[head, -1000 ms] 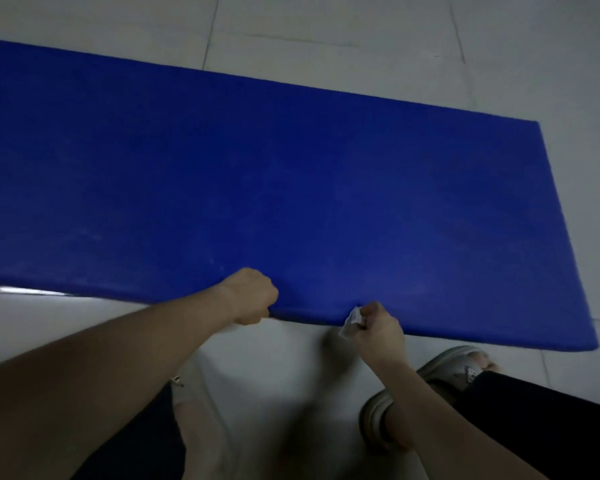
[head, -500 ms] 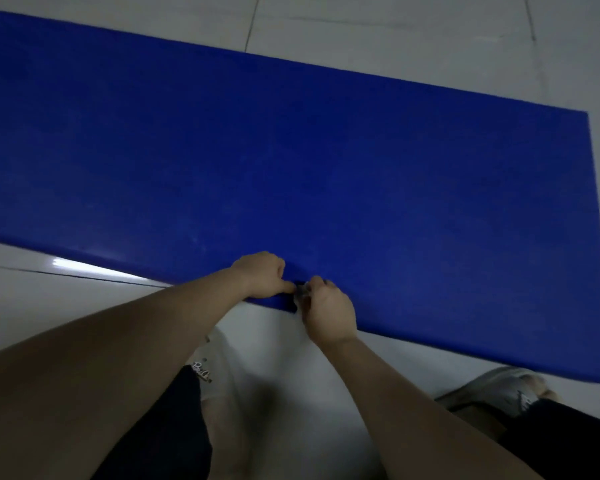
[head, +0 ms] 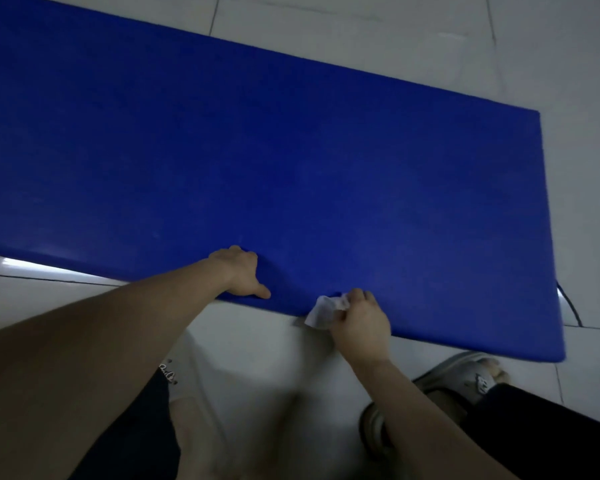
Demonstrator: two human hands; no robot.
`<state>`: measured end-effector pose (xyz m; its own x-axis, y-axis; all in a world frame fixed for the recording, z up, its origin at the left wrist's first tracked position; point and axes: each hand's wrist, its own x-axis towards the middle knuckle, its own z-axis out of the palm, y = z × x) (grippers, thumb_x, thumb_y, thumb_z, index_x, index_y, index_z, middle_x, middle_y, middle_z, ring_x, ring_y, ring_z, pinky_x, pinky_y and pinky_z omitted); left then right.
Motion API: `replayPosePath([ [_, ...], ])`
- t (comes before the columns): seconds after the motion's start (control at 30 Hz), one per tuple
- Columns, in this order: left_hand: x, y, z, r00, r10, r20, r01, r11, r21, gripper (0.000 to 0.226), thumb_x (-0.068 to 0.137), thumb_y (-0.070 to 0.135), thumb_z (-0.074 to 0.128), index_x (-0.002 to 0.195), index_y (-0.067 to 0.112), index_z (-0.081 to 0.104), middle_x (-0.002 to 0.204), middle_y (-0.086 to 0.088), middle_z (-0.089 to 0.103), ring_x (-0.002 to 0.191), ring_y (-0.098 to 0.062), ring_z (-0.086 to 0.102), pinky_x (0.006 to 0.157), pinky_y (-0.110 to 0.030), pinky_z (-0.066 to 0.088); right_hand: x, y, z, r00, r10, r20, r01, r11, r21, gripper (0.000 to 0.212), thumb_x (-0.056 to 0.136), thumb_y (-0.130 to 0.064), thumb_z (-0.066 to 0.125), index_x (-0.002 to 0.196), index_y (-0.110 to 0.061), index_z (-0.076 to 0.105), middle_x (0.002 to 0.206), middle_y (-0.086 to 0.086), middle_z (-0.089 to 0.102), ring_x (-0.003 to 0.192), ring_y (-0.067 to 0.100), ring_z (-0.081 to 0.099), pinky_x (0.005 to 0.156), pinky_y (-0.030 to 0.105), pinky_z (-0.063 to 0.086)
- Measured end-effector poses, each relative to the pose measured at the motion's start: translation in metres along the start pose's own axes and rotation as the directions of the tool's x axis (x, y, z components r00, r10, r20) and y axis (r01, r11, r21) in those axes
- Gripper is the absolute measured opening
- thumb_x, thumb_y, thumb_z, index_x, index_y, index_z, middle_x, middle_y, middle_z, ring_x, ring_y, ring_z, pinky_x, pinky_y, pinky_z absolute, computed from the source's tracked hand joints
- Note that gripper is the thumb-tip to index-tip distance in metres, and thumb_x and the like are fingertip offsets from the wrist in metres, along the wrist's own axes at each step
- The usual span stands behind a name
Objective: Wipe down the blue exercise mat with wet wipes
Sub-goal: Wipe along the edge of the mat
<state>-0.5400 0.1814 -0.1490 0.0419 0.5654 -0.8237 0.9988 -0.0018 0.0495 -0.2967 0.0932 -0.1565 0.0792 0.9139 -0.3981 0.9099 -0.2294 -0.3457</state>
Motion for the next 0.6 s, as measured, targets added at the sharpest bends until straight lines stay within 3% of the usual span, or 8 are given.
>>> replayPosePath([
  [0.07, 0.001, 0.000, 0.001, 1.000, -0.005, -0.002, 0.005, 1.000, 0.015, 0.091, 0.079, 0.078, 0.061, 0.146, 0.020, 0.041, 0.147, -0.009, 0.040, 0.123, -0.028, 0.051, 0.100, -0.041, 0.048, -0.002, -0.033, 0.015, 0.997, -0.073, 0.014, 0.072, 0.997, 0.015, 0.052, 0.091, -0.053, 0.037, 0.111, -0.009, 0.056, 0.109, 0.008, 0.055, 0.089, 0.026, 0.060, 0.071, 0.036, 0.048],
  [0.2, 0.004, 0.001, 0.002, 1.000, -0.011, -0.002, 0.011, 0.999, 0.045, 0.082, 0.082, 0.077, 0.057, 0.137, 0.017, 0.045, 0.144, -0.011, 0.042, 0.114, -0.028, 0.054, 0.096, -0.043, 0.049, 0.002, -0.083, 0.044, 0.981, -0.194, 0.029, 0.195, 0.980, -0.032, 0.016, 0.099, -0.020, 0.052, 0.110, -0.009, 0.054, 0.110, 0.010, 0.055, 0.086, 0.025, 0.060, 0.066, 0.034, 0.046],
  [0.3, 0.004, 0.002, 0.001, 1.000, -0.014, 0.003, 0.014, 0.998, 0.055, 0.075, 0.084, 0.074, 0.057, 0.131, 0.017, 0.047, 0.140, -0.012, 0.044, 0.107, -0.027, 0.054, 0.096, -0.044, 0.049, 0.009, -0.092, 0.043, 0.950, -0.303, 0.070, 0.309, 0.946, -0.096, 0.016, 0.095, -0.011, 0.054, 0.111, -0.007, 0.055, 0.109, 0.013, 0.058, 0.083, 0.029, 0.061, 0.061, 0.035, 0.040],
  [0.37, 0.003, 0.001, 0.000, 1.000, -0.020, 0.006, 0.020, 0.999, 0.042, 0.084, 0.079, 0.079, 0.059, 0.135, 0.018, 0.046, 0.142, -0.011, 0.043, 0.114, -0.028, 0.054, 0.095, -0.042, 0.048, 0.010, -0.077, 0.034, 0.938, -0.334, 0.094, 0.345, 0.927, -0.146, 0.016, 0.094, -0.013, 0.055, 0.110, -0.008, 0.056, 0.107, 0.011, 0.059, 0.080, 0.030, 0.062, 0.058, 0.035, 0.036],
  [0.5, 0.004, 0.000, 0.003, 1.000, -0.019, -0.001, 0.019, 1.000, 0.001, 0.088, 0.075, 0.080, 0.063, 0.138, 0.021, 0.046, 0.141, -0.008, 0.043, 0.117, -0.027, 0.052, 0.097, -0.041, 0.048, -0.001, 0.001, 0.013, 0.969, -0.246, -0.027, 0.235, 0.950, -0.207, 0.014, 0.082, -0.021, 0.071, 0.093, -0.016, 0.064, 0.091, 0.003, 0.059, 0.062, 0.028, 0.063, 0.044, 0.030, 0.038],
  [0.6, 0.003, 0.001, 0.005, 1.000, -0.018, -0.002, 0.018, 1.000, -0.025, 0.086, 0.077, 0.077, 0.064, 0.140, 0.022, 0.045, 0.139, -0.007, 0.042, 0.114, -0.025, 0.052, 0.095, -0.038, 0.048, -0.012, 0.047, -0.002, 0.982, -0.143, -0.124, 0.114, 0.970, -0.213, 0.016, 0.082, -0.021, 0.069, 0.095, -0.013, 0.064, 0.098, 0.007, 0.053, 0.074, 0.029, 0.059, 0.048, 0.032, 0.041],
])
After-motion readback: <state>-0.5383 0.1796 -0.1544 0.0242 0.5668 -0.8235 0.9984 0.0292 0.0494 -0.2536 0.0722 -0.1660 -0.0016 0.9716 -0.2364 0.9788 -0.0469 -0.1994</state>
